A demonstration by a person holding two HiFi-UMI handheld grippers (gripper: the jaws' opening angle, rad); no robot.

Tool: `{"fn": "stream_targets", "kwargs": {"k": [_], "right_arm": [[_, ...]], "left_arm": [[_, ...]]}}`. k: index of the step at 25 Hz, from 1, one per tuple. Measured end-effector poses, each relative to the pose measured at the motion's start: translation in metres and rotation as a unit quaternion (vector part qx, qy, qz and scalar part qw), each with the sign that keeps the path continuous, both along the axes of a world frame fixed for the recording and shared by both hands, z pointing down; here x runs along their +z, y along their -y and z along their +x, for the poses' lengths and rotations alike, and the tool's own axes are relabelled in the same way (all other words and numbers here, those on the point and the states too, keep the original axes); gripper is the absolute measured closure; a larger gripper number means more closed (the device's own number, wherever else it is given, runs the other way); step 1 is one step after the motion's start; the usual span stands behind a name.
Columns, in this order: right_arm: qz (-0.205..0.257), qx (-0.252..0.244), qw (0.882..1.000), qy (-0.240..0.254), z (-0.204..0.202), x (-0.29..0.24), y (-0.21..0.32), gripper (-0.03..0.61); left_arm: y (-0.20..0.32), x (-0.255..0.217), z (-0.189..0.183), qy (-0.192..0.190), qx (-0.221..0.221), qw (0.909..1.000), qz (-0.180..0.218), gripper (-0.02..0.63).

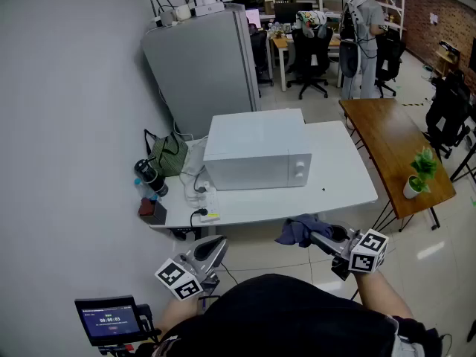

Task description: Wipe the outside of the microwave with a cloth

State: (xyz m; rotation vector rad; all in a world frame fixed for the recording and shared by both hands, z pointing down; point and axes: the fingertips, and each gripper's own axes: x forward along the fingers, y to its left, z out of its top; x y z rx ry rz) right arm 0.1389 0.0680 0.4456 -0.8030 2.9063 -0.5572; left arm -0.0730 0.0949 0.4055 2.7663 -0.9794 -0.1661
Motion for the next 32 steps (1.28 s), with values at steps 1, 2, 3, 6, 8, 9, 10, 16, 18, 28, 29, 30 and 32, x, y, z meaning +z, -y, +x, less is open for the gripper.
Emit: {"fn": "stream_targets", "kwargs": {"k": [1,2,3,6,8,9,10,16,18,28,29,30,32], "right_arm": [[0.002,-0.002,1.000,0.000,0.005,-0.001,0.004,0.465],[0.004,-0.003,1.000,-0.001,0.010,-0.002,0.009,0.465],[0.006,-0.006,1.000,-0.001,0.014,-0.002,0.013,0.465],[0.015,-0.016,1.000,-0.004,0.024,0.001,0.025,0.465],[0.016,-0.023,1.000,-0.007,0.024,0.006,0.034,0.465],[0.015,-0.026,1.000,-0.009,0.021,0.007,0.040,0.465],[0.013,-0.029,0.999,-0.011,0.016,0.008,0.046,0.465],[0.035,-0.035,0.998,-0.040,-0.036,-0.002,0.104,0.465],[0.051,-0.028,0.997,-0.054,-0.063,-0.013,0.134,0.465],[0.108,0.046,0.980,-0.161,-0.172,-0.061,0.306,0.465],[0.112,0.046,0.977,-0.174,-0.183,-0.061,0.324,0.465],[0.117,0.044,0.974,-0.188,-0.193,-0.059,0.343,0.465],[0.128,0.035,0.968,-0.215,-0.215,-0.055,0.384,0.465]], "left_arm": [[0.003,-0.001,0.006,0.001,0.000,1.0000,0.001,0.611],[0.006,-0.002,0.013,0.002,0.001,1.0000,0.001,0.611],[0.009,-0.003,0.019,0.002,0.001,1.0000,0.002,0.611],[0.017,0.002,0.035,0.002,-0.001,1.0000,0.001,0.611],[0.022,0.005,0.038,0.002,-0.005,1.0000,-0.002,0.611],[0.025,0.007,0.037,0.003,-0.007,1.0000,-0.004,0.611],[0.029,0.007,0.033,0.004,-0.009,0.9999,-0.006,0.611],[0.073,0.014,-0.020,-0.011,-0.020,0.9997,0.004,0.611],[0.095,0.018,-0.047,-0.017,-0.015,0.9997,0.012,0.611],[0.184,0.034,-0.149,-0.029,0.049,0.9983,0.004,0.611],[0.190,0.036,-0.156,-0.030,0.046,0.9985,0.003,0.611],[0.195,0.037,-0.163,-0.032,0.041,0.9986,0.002,0.611],[0.203,0.039,-0.174,-0.034,0.027,0.9990,-0.002,0.611]]}}
